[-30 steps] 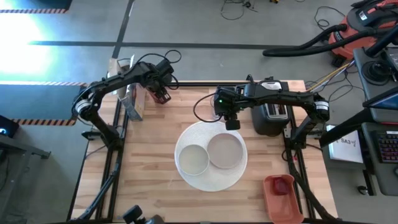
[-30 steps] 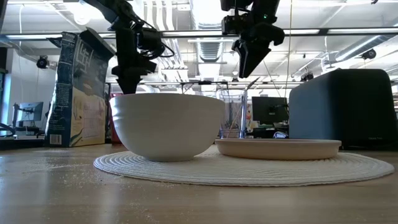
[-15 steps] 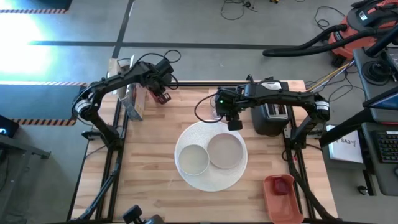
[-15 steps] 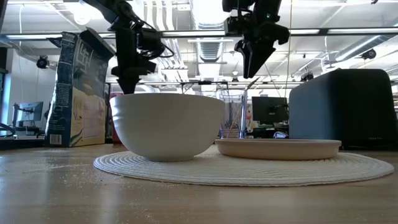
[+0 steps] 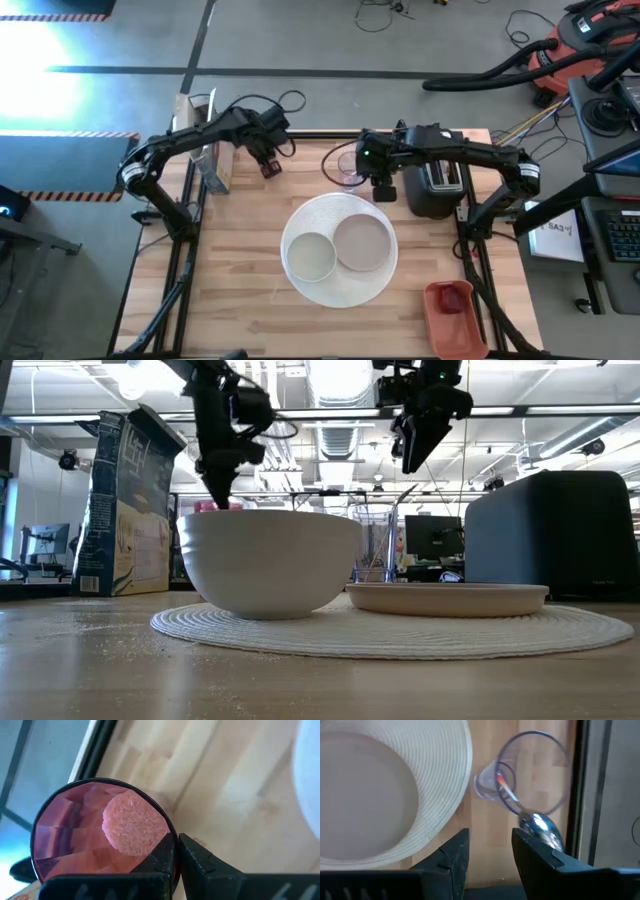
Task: Arrange a breakfast setting
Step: Put the red cup on the white tablemat to the top left of the brown plate
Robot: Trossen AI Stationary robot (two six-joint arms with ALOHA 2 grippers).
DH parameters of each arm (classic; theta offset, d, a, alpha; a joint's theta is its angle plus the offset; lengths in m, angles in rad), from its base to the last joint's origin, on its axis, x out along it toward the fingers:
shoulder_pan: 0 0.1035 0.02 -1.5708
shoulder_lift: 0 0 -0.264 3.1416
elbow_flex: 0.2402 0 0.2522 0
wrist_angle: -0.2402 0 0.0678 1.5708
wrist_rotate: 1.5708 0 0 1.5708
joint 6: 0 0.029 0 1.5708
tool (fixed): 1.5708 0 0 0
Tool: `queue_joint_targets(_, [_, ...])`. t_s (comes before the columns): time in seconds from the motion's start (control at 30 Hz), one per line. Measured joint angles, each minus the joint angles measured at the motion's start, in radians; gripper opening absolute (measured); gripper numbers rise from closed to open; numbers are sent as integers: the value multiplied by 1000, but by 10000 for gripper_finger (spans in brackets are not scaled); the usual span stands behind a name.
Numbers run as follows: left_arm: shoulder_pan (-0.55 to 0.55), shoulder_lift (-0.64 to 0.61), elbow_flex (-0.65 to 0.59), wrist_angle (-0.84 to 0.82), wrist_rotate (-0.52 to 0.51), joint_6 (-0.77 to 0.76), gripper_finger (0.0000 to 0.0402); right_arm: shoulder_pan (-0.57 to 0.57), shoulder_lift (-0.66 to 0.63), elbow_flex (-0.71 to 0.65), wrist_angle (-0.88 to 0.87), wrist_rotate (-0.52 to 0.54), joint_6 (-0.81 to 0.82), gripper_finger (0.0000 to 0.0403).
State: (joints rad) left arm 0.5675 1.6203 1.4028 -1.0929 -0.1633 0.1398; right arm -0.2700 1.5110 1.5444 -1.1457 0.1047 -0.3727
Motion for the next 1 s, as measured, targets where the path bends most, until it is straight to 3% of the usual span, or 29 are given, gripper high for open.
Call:
queue_joint_targets(0.27, [-213, -1, 54, 11, -2, -2, 0, -52, -39, 0, 11, -56, 80, 139])
queue_joint_targets(0.57, [-437, -2, 61, 136, 0, 17, 0, -49, -38, -26, 33, -87, 155, 139])
queue_joint_targets(1.0, [-552, 36, 61, 212, 43, -14, 0, -46, -38, -81, 31, -87, 172, 139])
